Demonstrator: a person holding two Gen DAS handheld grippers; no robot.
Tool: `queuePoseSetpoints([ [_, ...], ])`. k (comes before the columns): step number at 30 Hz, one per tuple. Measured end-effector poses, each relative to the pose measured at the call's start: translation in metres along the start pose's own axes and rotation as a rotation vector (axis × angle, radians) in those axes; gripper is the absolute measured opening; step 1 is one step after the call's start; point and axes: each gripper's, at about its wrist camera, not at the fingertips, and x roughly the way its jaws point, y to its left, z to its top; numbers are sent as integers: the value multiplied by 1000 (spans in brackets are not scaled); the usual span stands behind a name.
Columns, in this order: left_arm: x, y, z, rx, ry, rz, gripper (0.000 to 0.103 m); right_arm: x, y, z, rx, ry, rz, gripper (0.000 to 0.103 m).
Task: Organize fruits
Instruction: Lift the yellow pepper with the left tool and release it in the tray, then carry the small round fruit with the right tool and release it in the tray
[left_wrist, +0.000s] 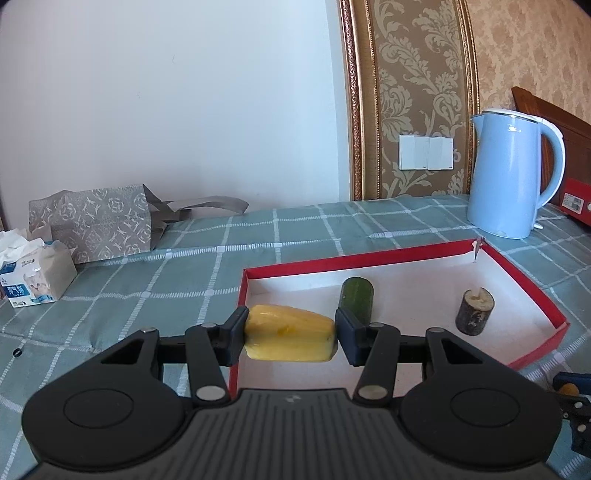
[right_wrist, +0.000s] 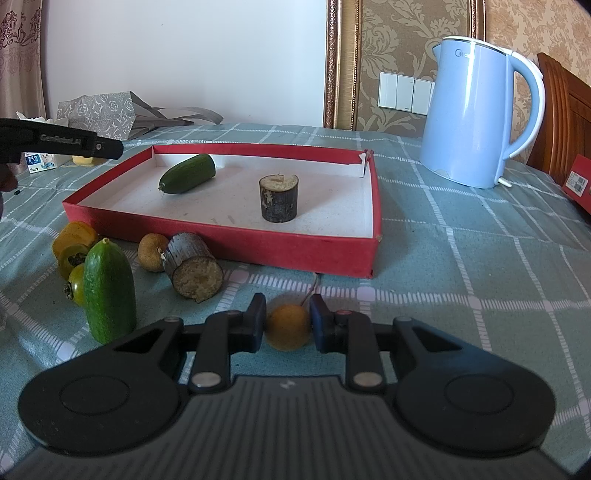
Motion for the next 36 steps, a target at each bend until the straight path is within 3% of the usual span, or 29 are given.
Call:
queuePoseSetpoints([
  [18, 43, -8, -10, 37, 89, -12, 51, 0, 0, 0, 1, 0, 1, 25],
  [23, 42, -9, -10, 45, 60, -4, 65, 0, 0, 0, 0, 0, 0, 25],
  [36, 37, -1, -11, 19, 56, 11, 66, 0, 0, 0, 0, -1, 0, 25],
])
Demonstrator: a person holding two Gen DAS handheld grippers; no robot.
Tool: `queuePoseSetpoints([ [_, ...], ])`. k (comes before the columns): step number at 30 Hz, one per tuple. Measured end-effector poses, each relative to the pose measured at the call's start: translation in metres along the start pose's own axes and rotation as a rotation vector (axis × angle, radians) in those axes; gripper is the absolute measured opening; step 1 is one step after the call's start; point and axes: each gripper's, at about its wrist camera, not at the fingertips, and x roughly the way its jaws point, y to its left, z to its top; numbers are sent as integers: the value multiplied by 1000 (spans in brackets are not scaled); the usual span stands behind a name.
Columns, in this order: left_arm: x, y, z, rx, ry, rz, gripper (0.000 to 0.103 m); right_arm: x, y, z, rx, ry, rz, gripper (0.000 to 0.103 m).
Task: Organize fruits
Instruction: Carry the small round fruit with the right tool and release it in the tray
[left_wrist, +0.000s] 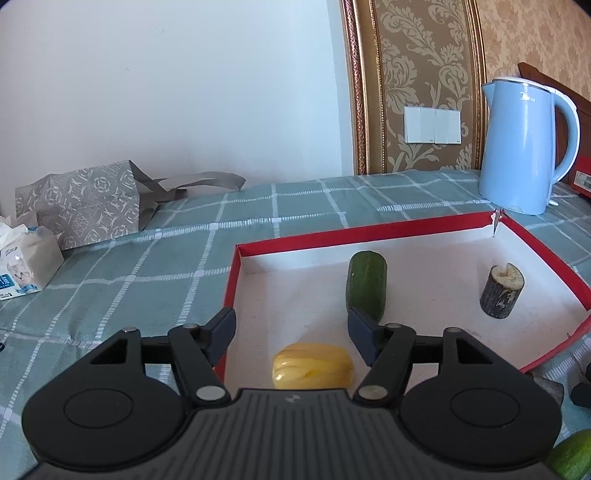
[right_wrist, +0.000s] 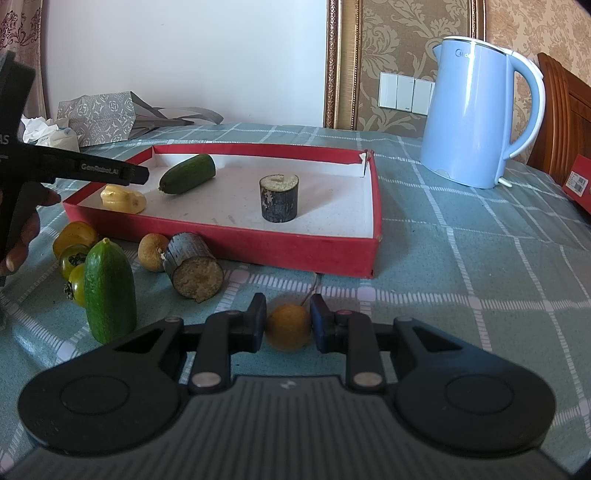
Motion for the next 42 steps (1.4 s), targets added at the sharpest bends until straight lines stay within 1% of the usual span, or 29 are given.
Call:
queuePoseSetpoints([
  [6, -17, 7, -7, -6, -16, 45, 67, 0, 0, 0, 4, -2, 1, 24],
  [12, -27, 17, -19, -55, 10, 13, 69, -2, 1, 0, -6, -16, -29, 23],
  [16, -35, 22, -26, -64, 13, 7, 69, -3, -4, 0, 22, -15, -36, 23],
  [22, -51, 32, -35, -116, 5, -21, 70, -7, -6, -1, 23, -28, -58, 23],
  [24, -54, 33, -38, -120, 6, -29, 72, -9, -6, 0, 23, -39, -65, 23],
  [30, -59, 32, -40, -109, 0, -32, 72, -16, -8, 8, 23, -65, -79, 23],
  [36, -60, 36, -41, -129, 6, -54, 72, -23, -8, 31, 2, -125, -102, 23],
  [42, -60, 35, -42, -125, 15, -63, 72, -19, -8, 71, -4, -197, -106, 23],
])
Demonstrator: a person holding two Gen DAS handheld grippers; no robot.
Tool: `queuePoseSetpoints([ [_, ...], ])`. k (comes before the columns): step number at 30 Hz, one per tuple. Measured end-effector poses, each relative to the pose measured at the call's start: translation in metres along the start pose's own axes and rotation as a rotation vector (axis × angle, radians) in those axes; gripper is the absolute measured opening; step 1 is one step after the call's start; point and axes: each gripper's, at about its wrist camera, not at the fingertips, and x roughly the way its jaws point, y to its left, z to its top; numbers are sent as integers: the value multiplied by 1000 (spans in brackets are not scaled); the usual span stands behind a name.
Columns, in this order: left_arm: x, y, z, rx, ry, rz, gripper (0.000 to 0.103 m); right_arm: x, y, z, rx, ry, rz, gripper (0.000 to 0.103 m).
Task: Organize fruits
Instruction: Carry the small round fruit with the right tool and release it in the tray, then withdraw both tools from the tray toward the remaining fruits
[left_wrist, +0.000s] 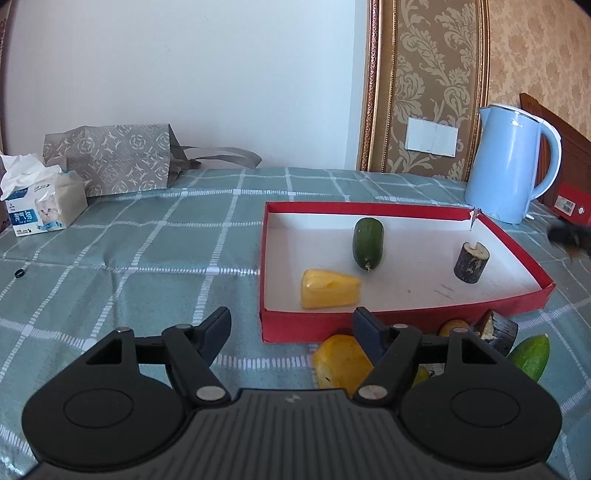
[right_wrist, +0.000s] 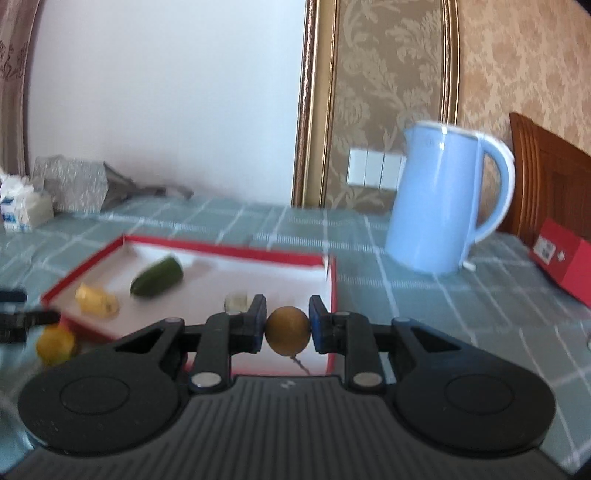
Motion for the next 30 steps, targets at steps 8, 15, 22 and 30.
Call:
queuePoseSetpoints([
  [8, 0, 1, 0, 0, 5, -7, 72, 67, 7, 19, -31, 38, -57, 23],
  [15, 5, 2, 0, -10, 29, -14, 72, 111, 10, 4, -44, 141, -60, 28],
  [22, 8, 5, -2, -27, 54, -19, 73, 99, 10, -6, -40, 63, -136, 94],
  [30, 0, 3, -7, 0, 44, -42, 78, 32, 5, -23, 10, 39, -51, 103],
])
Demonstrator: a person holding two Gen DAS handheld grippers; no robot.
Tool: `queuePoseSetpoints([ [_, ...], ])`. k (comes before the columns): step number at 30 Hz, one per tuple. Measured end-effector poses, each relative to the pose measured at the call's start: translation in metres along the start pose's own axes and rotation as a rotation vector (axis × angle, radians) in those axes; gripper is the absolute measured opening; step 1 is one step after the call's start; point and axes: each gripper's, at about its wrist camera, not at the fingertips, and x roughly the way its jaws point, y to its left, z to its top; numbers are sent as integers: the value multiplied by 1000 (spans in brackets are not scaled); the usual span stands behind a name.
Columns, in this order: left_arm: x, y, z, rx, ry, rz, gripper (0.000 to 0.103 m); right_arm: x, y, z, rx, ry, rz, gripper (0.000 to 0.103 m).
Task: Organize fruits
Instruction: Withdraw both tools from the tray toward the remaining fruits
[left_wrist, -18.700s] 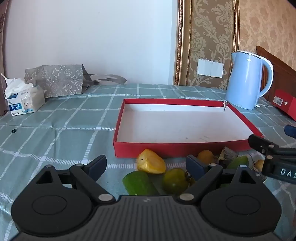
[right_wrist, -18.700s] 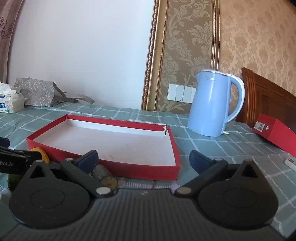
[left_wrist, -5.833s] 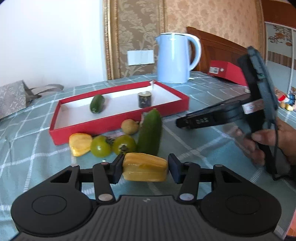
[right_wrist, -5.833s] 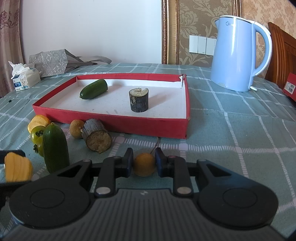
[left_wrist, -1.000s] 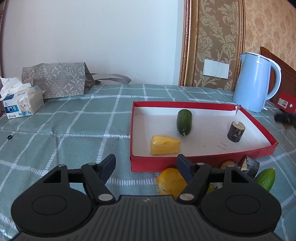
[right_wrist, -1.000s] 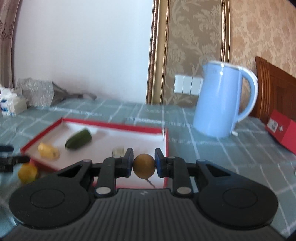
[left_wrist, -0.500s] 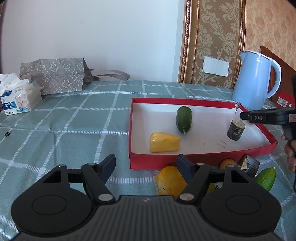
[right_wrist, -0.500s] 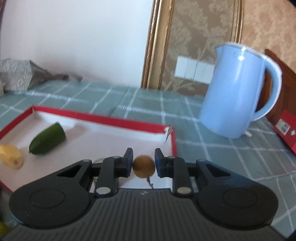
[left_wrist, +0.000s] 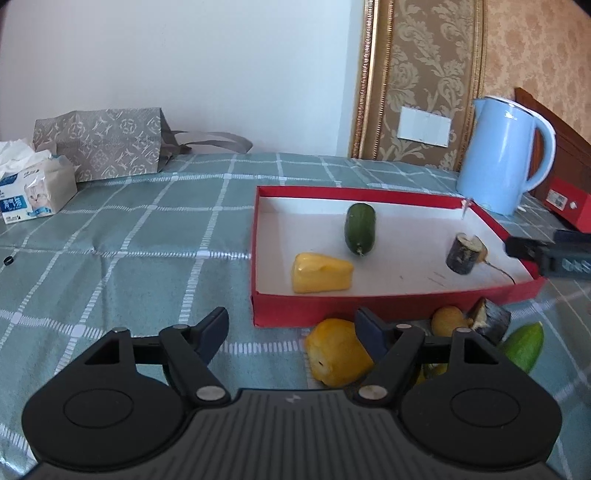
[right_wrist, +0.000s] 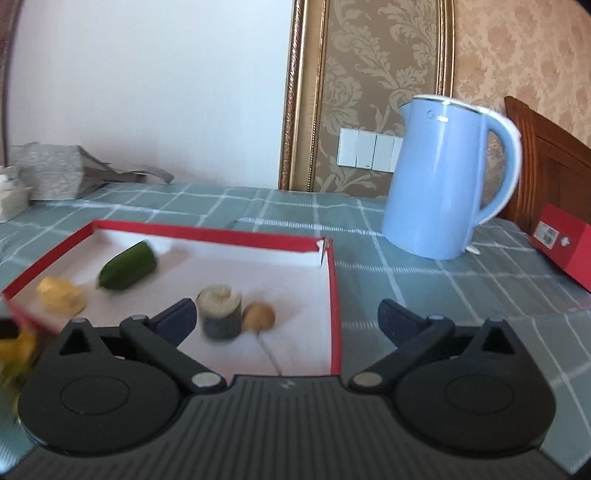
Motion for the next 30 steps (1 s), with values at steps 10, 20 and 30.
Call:
queuePoseSetpoints([
  [10, -1, -2, -5, 33, -16, 41, 82, -41, -5, -50, 14, 40, 165, 103],
  [20, 1, 7, -3, -9, -23, 58, 84, -39, -13, -50, 73, 51, 196, 103],
  [30, 6, 10, -4, -12, -4, 66, 98, -38, -11, -50, 66, 56, 199, 103],
])
